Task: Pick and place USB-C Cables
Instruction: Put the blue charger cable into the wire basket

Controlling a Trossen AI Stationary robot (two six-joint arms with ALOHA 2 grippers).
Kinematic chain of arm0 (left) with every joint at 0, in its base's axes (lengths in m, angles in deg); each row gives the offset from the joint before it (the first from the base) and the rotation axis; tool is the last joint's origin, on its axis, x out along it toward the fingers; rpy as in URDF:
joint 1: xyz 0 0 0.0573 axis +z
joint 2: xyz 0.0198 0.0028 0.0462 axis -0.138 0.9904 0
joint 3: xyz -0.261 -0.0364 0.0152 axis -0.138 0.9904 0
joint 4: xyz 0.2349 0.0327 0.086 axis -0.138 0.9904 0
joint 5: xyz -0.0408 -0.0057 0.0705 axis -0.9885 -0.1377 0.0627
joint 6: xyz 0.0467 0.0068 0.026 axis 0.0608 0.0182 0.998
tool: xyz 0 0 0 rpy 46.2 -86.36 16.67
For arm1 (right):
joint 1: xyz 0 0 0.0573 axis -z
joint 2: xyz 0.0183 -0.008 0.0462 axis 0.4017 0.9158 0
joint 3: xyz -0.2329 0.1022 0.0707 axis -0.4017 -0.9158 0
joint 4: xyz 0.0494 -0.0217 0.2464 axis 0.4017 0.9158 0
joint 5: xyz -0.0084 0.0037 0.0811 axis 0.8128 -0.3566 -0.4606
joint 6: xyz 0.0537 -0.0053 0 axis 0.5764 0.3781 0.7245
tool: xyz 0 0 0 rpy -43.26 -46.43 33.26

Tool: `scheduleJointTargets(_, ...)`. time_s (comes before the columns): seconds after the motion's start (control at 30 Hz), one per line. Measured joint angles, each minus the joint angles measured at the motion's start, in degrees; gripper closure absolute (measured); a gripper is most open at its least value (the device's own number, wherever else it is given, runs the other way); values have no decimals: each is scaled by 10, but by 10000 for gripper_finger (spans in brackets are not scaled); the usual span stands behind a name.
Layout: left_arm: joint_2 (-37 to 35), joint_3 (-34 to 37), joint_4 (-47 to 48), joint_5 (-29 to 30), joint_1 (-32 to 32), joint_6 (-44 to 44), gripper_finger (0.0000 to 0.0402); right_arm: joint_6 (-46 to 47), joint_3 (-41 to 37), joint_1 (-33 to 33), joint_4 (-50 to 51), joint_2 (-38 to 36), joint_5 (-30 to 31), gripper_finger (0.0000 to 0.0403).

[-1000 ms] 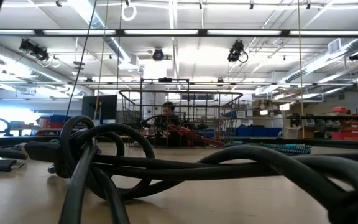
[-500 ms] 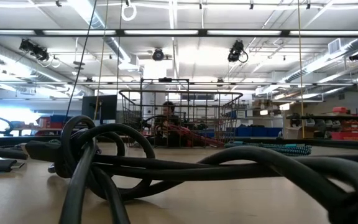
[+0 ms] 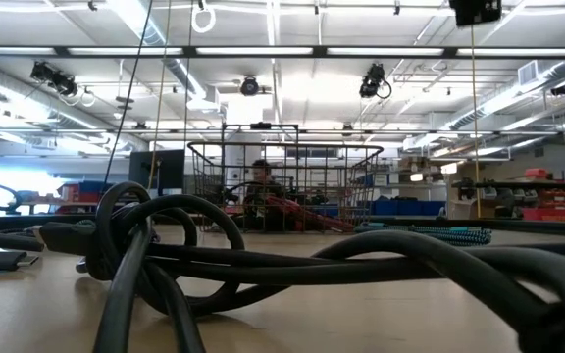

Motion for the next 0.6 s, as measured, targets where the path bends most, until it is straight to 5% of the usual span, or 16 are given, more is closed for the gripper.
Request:
scheduleJointTargets(0.27,0,0,0,0,0,1,230,76,-214,-79,-203,0,26,281)
scheduleJointTargets(0.6,0,0,0,0,0,1,230,154,-373,-108,-416,0,25,281)
